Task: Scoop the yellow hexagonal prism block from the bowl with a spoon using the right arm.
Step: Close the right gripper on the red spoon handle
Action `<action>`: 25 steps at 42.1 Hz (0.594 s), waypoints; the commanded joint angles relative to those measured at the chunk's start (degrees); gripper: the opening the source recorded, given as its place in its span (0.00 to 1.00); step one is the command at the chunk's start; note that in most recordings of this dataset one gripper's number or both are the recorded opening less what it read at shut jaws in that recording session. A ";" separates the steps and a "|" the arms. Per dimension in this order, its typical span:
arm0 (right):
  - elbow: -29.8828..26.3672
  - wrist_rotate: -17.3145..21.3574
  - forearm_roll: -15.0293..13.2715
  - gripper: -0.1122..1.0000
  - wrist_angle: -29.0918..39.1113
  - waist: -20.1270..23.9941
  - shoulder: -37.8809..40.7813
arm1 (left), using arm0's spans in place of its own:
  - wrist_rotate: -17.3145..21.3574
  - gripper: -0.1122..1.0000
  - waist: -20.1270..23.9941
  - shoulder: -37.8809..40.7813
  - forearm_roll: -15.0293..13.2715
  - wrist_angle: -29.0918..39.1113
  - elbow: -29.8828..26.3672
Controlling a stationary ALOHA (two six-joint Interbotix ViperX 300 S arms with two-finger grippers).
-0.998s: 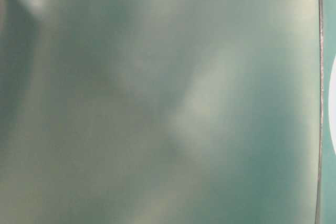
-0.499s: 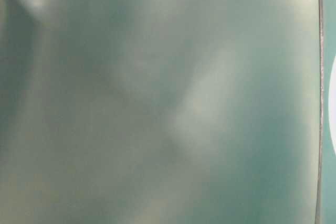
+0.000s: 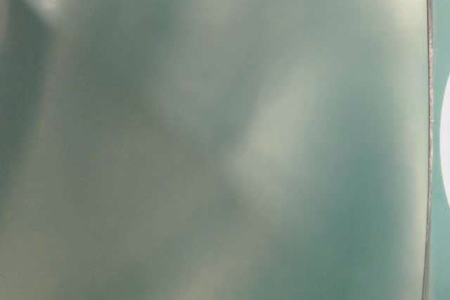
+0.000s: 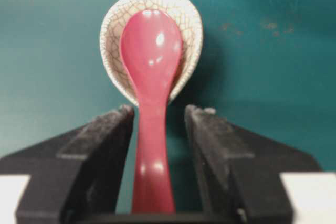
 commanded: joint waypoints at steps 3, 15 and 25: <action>-0.44 0.00 0.18 0.57 -0.35 0.18 -0.53 | 0.09 0.10 0.00 0.70 0.18 -0.70 -0.97; -0.53 -0.62 -0.09 0.57 -0.44 0.18 -0.53 | 0.09 0.10 0.09 0.88 0.18 -0.62 -0.97; -0.53 -1.93 -0.18 0.57 -0.35 0.18 -0.53 | 0.09 0.10 0.00 0.97 0.18 -0.70 -0.97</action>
